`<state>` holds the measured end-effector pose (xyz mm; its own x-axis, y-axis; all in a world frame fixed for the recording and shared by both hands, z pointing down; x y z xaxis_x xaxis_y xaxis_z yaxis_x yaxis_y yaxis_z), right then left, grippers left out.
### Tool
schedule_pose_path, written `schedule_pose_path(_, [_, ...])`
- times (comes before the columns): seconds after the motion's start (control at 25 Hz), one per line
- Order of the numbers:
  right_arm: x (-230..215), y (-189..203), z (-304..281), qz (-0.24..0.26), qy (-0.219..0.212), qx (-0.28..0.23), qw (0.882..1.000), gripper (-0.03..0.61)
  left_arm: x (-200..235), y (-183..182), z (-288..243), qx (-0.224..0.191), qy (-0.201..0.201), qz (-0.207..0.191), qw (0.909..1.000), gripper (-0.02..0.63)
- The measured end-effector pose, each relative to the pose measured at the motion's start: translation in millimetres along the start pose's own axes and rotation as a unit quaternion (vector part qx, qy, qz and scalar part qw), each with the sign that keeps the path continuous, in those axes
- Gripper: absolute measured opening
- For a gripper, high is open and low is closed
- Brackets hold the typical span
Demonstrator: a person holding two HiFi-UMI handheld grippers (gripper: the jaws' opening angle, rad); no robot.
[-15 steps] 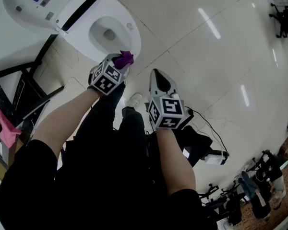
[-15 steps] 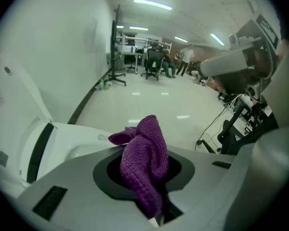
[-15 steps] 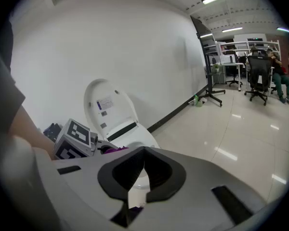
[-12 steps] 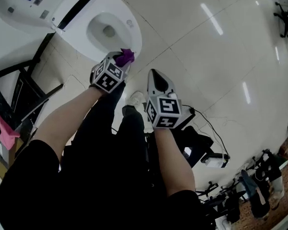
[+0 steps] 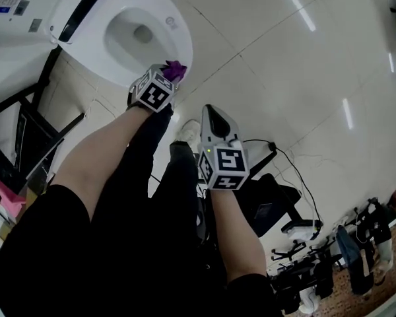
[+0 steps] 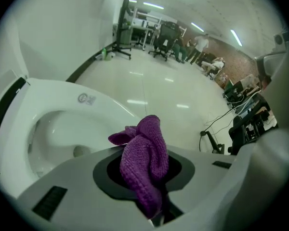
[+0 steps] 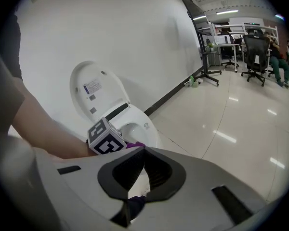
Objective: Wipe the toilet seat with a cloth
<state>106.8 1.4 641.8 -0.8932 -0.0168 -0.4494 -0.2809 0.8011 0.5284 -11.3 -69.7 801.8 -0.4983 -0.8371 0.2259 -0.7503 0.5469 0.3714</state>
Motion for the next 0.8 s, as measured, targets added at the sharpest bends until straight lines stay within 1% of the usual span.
schedule_pose_path(0.12, [-5,1,-2,-0.008,0.003,-0.003,1.0,0.017,5,6,-15,0.02,-0.002,-0.009,0.9998,0.092])
schedule_pose_path(0.24, [-8,1,-3,-0.013,0.005,-0.005,1.0,0.017,6,3,-23,0.022,-0.004,-0.014,0.9997,0.092])
schedule_pose_path(0.56, [-14,2,-6,-0.031,0.015,-0.01,0.999,0.017,12,-19,-34,-0.008,-0.009,-0.024,0.9996,0.092])
schedule_pose_path(0.68, [-15,-3,-2,-0.032,0.018,-0.019,0.999,0.017,16,-35,-38,-0.016,-0.006,-0.018,0.9997,0.092])
schedule_pose_path(0.72, [-14,-6,0,-0.03,0.018,-0.022,0.999,0.017,18,-42,-36,-0.024,-0.006,-0.011,0.9996,0.092])
schedule_pose_path(0.8, [-13,-12,5,-0.027,0.018,-0.03,0.999,0.017,23,-60,-25,-0.053,-0.006,0.001,0.9986,0.092])
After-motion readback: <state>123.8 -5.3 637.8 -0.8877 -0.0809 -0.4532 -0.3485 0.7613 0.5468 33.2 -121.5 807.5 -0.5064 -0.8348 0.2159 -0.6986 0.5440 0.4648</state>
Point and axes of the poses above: the fingertips, and each gripper's own axes: z backward along the fingers, x to its left, y out of its underside, the point moved 4 cm from there along z, backward along the fingers, and after that the axes turned 8 degrees about -z, right-handed, at the moved point
